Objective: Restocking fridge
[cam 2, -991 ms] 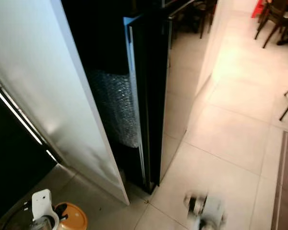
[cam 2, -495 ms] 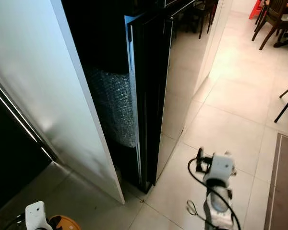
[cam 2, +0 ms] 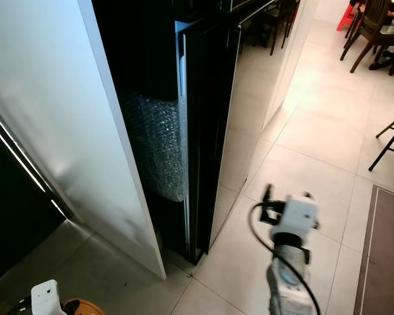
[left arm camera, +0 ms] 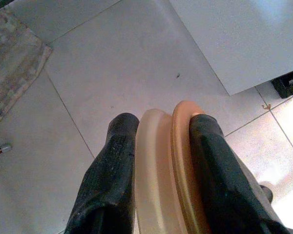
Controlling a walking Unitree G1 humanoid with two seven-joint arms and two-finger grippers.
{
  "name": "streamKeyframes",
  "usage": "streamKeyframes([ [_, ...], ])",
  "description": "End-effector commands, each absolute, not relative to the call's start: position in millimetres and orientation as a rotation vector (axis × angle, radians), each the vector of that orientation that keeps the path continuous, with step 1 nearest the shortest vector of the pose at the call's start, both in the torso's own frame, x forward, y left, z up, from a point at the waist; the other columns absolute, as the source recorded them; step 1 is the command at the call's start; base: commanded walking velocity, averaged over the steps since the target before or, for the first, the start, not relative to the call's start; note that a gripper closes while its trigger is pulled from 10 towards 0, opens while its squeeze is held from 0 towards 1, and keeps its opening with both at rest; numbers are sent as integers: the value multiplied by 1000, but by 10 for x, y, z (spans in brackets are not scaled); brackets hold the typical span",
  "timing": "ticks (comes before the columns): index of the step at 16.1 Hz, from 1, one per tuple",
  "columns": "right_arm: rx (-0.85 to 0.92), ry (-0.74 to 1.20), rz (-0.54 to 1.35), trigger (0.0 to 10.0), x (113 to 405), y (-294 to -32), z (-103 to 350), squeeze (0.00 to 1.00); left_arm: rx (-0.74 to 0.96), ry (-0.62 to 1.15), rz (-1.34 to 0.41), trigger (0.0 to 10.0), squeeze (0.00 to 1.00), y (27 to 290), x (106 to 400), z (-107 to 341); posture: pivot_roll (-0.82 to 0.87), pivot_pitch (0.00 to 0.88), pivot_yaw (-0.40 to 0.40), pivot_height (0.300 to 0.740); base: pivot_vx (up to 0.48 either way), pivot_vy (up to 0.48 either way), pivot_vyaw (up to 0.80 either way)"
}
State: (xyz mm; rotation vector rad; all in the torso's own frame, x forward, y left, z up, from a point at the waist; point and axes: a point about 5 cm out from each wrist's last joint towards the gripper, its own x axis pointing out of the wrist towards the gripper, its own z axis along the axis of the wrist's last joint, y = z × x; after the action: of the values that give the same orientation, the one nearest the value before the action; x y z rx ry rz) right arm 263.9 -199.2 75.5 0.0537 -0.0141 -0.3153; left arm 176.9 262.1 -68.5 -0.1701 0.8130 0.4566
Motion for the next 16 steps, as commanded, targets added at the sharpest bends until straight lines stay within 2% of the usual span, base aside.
streamKeyframes([
  [1, 69, 6, -332, 10000, 2591, -2011, 752, 0, -163, 826, 465, 10000, 0, 2674, 1723, -691, -60, 0, -7, 740, 0, 0, 0],
  [4, 67, 46, -349, 10000, 2499, -2015, 767, 0, -157, 841, 459, 10000, 0, 2705, 1687, -699, -61, 0, 2, 740, 0, 303, 0],
  [12, 61, 30, -299, 10000, 2566, -1907, 936, 0, -137, 868, 442, 10000, 0, 2813, 1668, -674, -65, 0, 14, 740, 0, 296, 0],
  [16, 67, 40, -295, 10000, 2585, -1896, 933, 0, -127, 874, 432, 10000, 0, 2786, 1643, -693, -62, 0, 19, 740, 0, 295, 0],
])
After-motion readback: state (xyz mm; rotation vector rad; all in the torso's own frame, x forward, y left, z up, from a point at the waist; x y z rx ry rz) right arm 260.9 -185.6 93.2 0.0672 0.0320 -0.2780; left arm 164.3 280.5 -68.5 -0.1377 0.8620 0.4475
